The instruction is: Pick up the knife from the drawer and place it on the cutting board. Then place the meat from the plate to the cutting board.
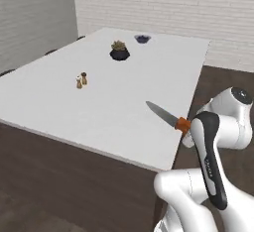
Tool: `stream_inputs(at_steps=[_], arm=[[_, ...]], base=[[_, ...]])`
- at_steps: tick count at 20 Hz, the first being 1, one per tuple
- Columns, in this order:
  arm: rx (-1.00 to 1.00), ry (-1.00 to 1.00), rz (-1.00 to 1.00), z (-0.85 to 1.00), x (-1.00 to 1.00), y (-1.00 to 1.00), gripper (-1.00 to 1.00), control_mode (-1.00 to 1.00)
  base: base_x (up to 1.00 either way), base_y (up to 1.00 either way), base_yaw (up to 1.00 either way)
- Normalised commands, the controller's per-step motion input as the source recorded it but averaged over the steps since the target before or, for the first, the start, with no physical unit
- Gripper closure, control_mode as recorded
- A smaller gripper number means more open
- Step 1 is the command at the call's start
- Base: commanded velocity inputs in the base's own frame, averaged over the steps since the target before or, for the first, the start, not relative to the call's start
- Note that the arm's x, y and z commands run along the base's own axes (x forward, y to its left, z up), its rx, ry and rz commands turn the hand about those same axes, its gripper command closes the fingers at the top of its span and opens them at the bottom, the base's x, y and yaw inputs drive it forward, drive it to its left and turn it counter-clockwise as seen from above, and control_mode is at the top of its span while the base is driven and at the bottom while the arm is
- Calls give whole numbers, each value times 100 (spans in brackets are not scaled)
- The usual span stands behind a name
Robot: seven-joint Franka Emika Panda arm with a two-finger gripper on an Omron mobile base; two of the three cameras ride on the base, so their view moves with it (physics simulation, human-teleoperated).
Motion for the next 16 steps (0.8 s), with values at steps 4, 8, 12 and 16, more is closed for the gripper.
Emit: stream_inputs(at_steps=[4,8,12,16], arm=[[0,0,0,0,0,0,100,100],[0,0,0,0,0,0,100,100],[0,0,0,0,0,0,100,100],[0,0,0,0,0,0,100,100]], base=[[0,-72,-63],[0,-71,-63],[3,-44,-65],[44,-26,-46]])
